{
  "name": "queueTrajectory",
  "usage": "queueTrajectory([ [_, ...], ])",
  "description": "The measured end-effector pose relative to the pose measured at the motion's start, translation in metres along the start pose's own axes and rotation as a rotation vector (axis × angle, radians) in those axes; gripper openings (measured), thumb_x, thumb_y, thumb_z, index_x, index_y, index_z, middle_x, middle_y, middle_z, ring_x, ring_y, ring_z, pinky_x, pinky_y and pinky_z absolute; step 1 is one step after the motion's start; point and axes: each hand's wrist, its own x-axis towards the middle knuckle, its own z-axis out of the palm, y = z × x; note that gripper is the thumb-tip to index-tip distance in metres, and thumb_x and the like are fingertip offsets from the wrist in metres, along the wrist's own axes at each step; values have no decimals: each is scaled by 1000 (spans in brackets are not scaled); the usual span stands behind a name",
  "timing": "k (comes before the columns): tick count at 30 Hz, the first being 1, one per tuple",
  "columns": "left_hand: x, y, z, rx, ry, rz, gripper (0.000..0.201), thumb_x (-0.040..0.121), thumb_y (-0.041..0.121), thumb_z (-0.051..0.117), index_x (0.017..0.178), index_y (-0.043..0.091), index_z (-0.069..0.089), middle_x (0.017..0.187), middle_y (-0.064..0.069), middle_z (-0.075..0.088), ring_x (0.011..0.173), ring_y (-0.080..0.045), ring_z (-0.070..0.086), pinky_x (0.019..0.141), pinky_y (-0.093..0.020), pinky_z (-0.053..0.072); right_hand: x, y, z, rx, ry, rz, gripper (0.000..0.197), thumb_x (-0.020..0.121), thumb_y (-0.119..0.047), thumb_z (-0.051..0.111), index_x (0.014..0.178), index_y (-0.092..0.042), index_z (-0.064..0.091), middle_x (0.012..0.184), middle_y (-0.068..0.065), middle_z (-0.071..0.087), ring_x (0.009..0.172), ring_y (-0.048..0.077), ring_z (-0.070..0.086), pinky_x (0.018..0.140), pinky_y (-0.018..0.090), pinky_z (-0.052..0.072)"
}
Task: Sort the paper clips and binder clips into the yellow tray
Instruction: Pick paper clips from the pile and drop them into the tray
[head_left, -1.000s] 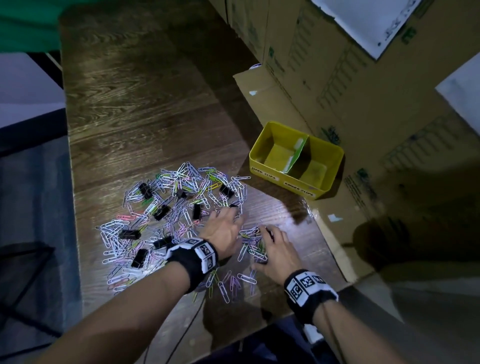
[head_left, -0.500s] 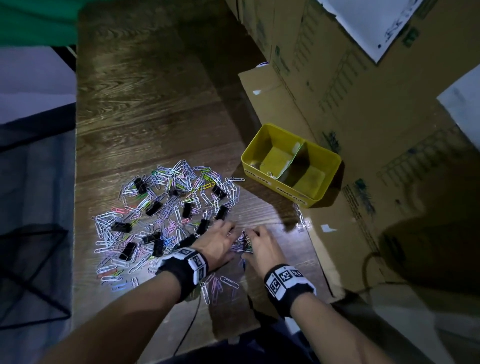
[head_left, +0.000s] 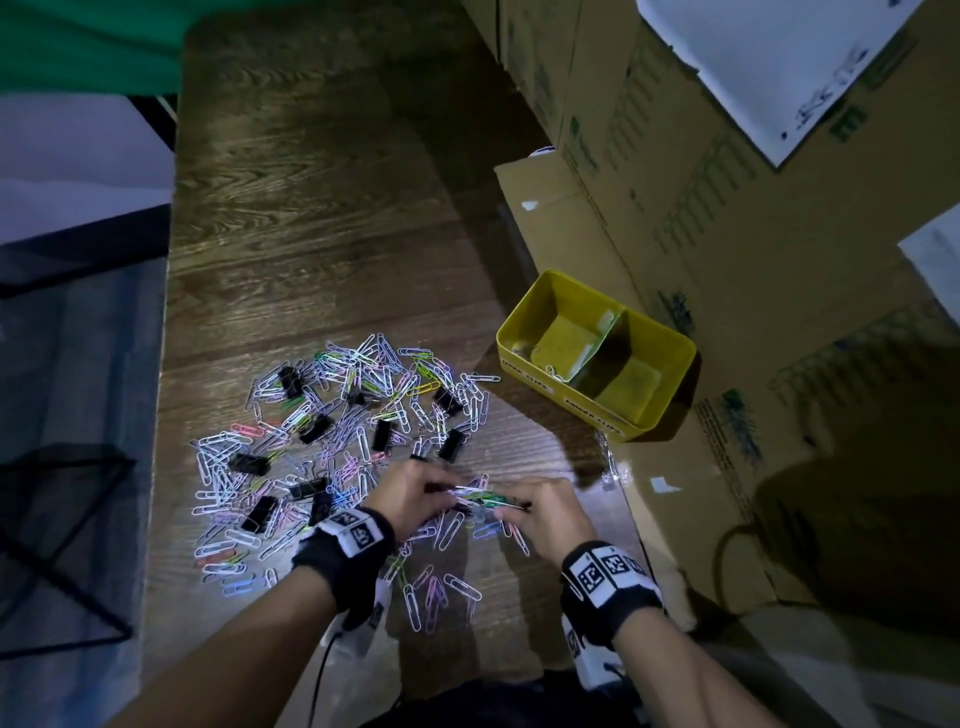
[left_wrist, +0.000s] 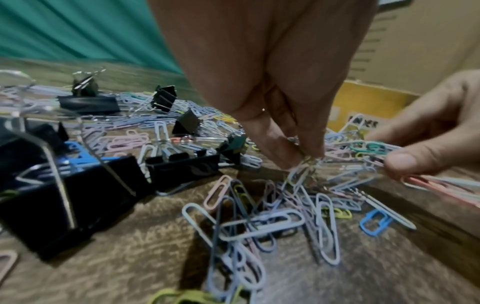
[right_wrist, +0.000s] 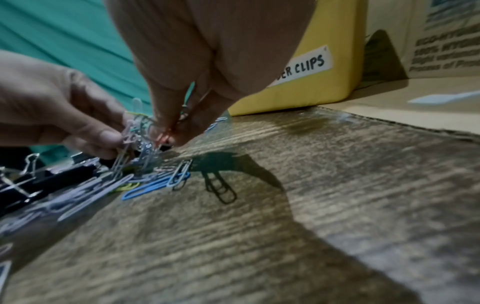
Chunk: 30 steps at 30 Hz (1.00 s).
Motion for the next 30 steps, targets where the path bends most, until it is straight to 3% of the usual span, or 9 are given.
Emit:
queueTrajectory([
  [2,0,-5,-4,-118,-20,-77,27,79,14,71,104,24,70,90,19,65,65,9,58,62,-6,45,-2,-1,-4,53,3,-5,37,82,-25,72,118,-22,66,124,1,64,112,11,60,101,16,35],
  [6,0,-12,-16,-286,-9,-131,21,72,18,77,86,34,74,88,13,73,78,-8,68,79,-26,54,-2,1,-7,219,36,-3,32,75,-25,78,106,-23,72,109,-1,71,98,7,65,98,32,48],
  [9,1,-6,-28,-466,-1,-156,20,72,10,75,84,26,74,82,-1,74,64,-13,67,63,-23,54,-5,1,-13,265,68,-11,37,73,-24,79,109,-21,70,110,0,70,99,6,65,98,26,47],
  [11,3,-2,-40,-528,20,-151,20,69,12,76,84,25,75,81,0,74,67,-10,67,67,-21,53,-10,0,-18,338,100,-16,38,72,-23,80,108,-27,69,109,-1,71,97,5,66,95,25,49],
  [14,7,13,-60,-618,3,-130,20,65,13,76,84,22,76,82,-2,75,76,-16,69,75,-24,54,-16,-4,-26,534,191,-15,34,66,-18,83,85,-44,72,92,-9,74,82,10,67,82,25,55],
  [18,19,50,-93,-744,-11,1,24,64,5,72,83,19,75,80,-7,74,75,-18,70,73,-27,56,-25,-21,-43,798,296,-18,32,62,-11,83,83,-34,77,86,-2,75,76,14,67,80,37,56],
  [24,56,107,-132,-977,-3,157,25,65,-1,64,82,14,76,76,-4,73,69,-13,68,70,-23,57,-34,-55,-79,948,448,-146,25,64,-1,78,81,-20,77,79,1,75,66,9,67,51,17,52],
  [27,84,126,-134,-1105,29,148,23,68,-6,63,85,6,74,78,-7,73,73,-15,69,73,-24,57,-31,-68,-97,939,521,-205,27,61,-12,79,86,-23,77,86,4,75,78,20,70,66,28,59],
  [30,113,136,-117,-1042,103,83,22,75,-12,63,95,-4,67,78,-9,73,70,-14,68,71,-23,57,-17,-81,-117,991,613,-233,27,63,-5,77,86,-18,76,82,0,75,78,15,70,76,27,58],
])
